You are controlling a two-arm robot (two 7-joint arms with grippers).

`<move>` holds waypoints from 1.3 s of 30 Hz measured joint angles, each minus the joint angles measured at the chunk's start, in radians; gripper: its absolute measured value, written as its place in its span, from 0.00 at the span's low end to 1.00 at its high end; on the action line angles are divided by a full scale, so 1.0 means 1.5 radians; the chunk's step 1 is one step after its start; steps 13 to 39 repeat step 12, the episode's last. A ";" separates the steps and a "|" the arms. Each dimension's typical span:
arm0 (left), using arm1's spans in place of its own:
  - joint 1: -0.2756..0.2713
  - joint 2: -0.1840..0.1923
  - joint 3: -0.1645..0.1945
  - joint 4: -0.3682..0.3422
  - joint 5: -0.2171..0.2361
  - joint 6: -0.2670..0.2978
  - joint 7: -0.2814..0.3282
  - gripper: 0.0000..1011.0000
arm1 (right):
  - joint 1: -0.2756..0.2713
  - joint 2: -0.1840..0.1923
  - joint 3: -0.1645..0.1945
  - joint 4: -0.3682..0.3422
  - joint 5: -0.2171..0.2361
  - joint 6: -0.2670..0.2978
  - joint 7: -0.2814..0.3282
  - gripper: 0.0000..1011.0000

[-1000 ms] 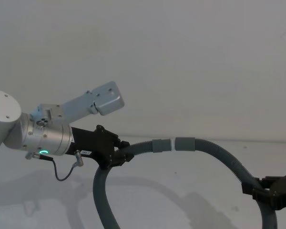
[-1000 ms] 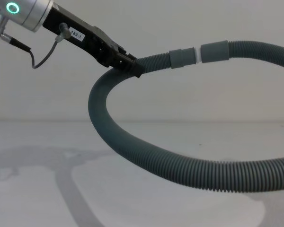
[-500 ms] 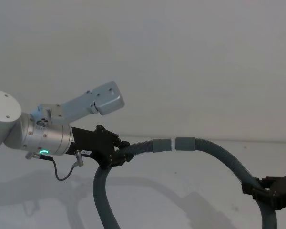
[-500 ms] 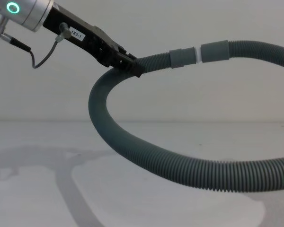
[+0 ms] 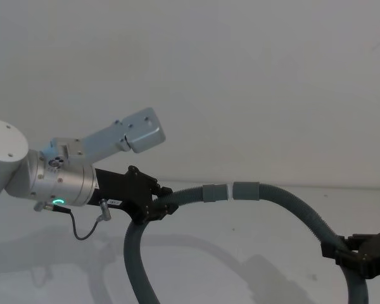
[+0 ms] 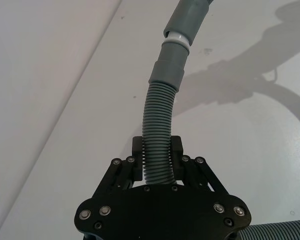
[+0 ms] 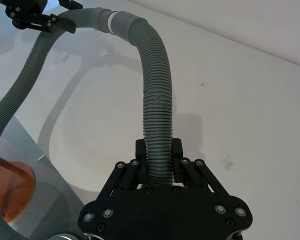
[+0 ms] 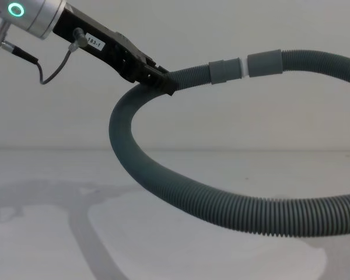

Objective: Use both hands to pick up one end of the pipe from the table, align the ends, and insert them.

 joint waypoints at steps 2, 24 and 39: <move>0.000 0.000 0.000 0.000 0.000 0.000 0.000 0.29 | 0.000 0.000 0.000 0.000 0.000 0.000 0.000 0.25; 0.000 0.000 0.000 0.000 0.000 0.000 0.000 0.29 | 0.000 0.000 0.000 0.000 0.000 0.000 0.000 0.25; 0.000 0.000 0.000 0.000 0.000 0.000 0.000 0.29 | 0.000 0.000 0.000 0.000 0.000 0.000 0.000 0.25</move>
